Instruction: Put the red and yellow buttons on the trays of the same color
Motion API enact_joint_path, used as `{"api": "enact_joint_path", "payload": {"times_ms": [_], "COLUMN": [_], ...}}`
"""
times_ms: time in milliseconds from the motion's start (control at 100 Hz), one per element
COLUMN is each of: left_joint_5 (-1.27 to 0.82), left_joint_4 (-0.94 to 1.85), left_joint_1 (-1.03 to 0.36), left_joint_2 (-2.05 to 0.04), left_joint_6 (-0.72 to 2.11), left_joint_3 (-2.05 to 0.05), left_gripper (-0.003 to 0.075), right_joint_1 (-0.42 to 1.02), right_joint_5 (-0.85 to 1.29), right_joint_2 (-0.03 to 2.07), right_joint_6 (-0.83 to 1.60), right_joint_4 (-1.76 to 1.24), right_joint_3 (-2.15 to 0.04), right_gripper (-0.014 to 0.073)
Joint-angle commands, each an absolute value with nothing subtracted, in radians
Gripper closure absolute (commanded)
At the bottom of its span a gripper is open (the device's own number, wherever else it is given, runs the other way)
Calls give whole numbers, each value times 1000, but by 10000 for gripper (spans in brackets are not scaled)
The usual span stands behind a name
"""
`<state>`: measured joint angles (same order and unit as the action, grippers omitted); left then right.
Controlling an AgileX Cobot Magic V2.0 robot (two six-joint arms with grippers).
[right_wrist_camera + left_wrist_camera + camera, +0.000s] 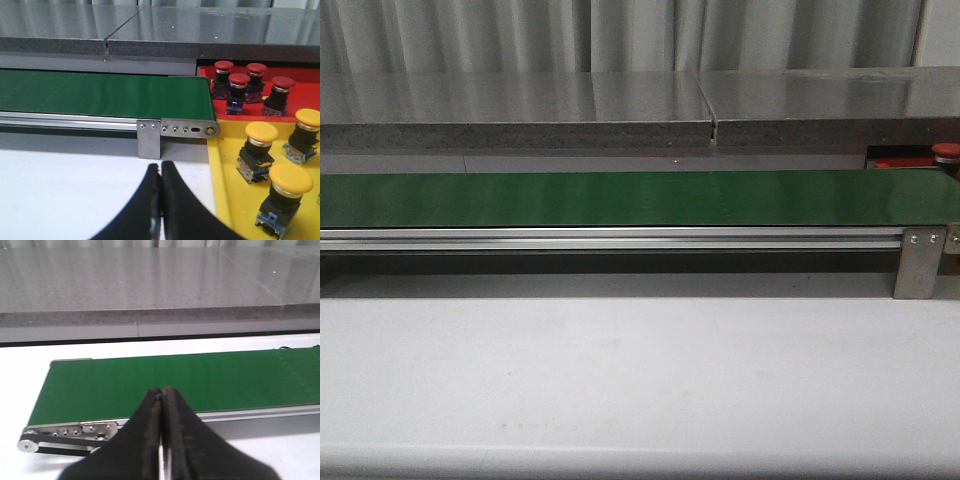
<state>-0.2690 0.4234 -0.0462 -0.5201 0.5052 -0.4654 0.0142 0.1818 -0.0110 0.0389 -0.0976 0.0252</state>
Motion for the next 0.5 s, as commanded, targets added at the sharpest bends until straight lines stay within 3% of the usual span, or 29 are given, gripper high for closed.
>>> {"api": "enact_joint_path", "payload": {"times_ms": [0, 230, 490], "left_joint_5": [-135, -8, 51], "left_joint_4": [290, -38, -78], "left_joint_1": [-52, -52, -52], "left_joint_2": [-478, -333, -154], "left_joint_6": [336, 0, -33], "left_joint_3": [-444, -272, -106], "left_gripper": [739, 739, 739], "right_joint_1": [15, 15, 15], "right_joint_5": [96, 96, 96], "right_joint_2": [-23, -23, -23], "right_joint_6": [41, 41, 41], "right_joint_4": [-86, -86, -86], "right_joint_3": [8, 8, 8], "right_gripper": [660, 660, 660]}}
